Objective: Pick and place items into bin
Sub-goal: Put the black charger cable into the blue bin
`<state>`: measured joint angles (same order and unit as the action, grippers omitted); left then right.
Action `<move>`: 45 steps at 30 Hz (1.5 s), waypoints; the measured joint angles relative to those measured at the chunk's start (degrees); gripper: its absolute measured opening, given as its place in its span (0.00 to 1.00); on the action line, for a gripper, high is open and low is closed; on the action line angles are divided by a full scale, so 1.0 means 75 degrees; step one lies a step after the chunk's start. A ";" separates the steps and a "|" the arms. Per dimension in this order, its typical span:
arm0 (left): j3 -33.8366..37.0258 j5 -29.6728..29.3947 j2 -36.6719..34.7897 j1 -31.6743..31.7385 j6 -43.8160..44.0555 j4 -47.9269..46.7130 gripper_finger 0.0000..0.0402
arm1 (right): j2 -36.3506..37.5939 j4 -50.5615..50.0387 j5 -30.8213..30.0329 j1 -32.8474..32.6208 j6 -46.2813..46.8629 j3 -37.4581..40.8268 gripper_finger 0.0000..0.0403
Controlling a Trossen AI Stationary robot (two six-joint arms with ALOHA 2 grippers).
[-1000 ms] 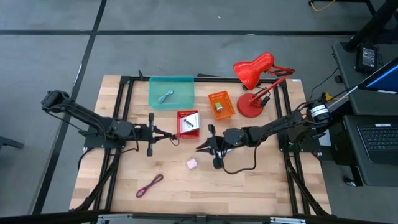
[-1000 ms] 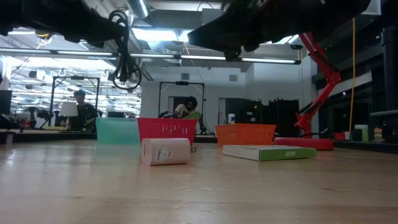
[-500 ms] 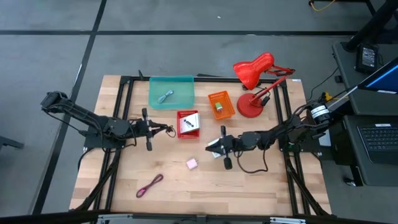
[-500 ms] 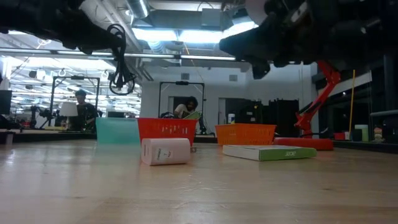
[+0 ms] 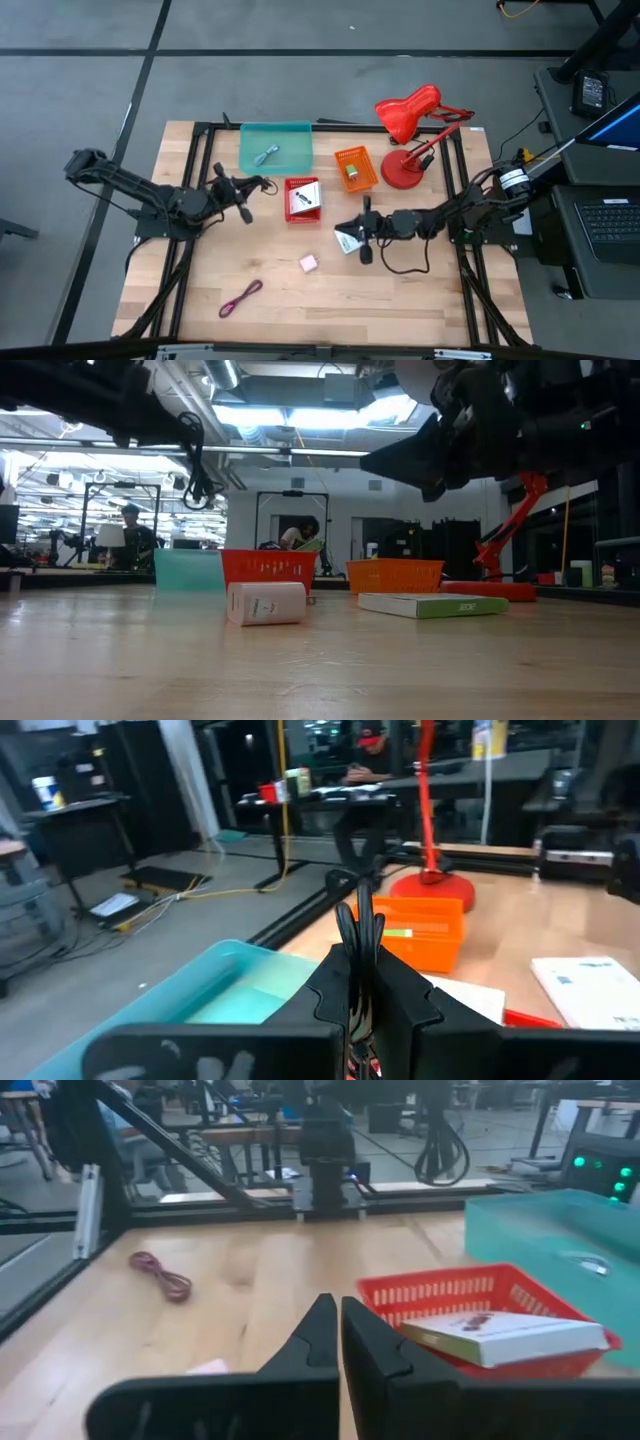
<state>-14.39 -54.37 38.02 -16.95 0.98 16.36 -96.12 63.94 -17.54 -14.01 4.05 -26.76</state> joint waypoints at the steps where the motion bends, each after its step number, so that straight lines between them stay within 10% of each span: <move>1: 0.0000 0.0016 0.0000 0.0088 0.0048 0.0000 0.04 | 0.0000 -0.0055 0.0000 0.0025 0.0000 0.0000 0.00; 16: -0.0052 0.2498 0.0561 0.2968 0.0513 -0.0089 0.04 | 0.0000 -0.0439 0.0595 0.0620 -0.0041 0.0000 0.00; 24: -0.1714 0.4043 0.2174 0.4509 -0.0184 -0.1356 0.04 | 0.0000 -0.0707 0.0755 0.0930 0.0019 0.0000 0.00; 36: -0.4777 0.4124 0.4331 0.5262 -0.1263 -0.4484 0.04 | 0.0000 -0.0916 0.0769 0.0946 0.0015 -0.0003 0.00; 45: -0.5380 0.4127 0.5505 0.5835 -0.1555 -0.5083 0.04 | 0.0000 -0.1154 0.0768 0.0946 0.0003 -0.0003 0.00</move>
<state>-54.74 -23.42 79.31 26.82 -10.69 -21.76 -96.12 55.29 -11.78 -6.92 4.08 -26.79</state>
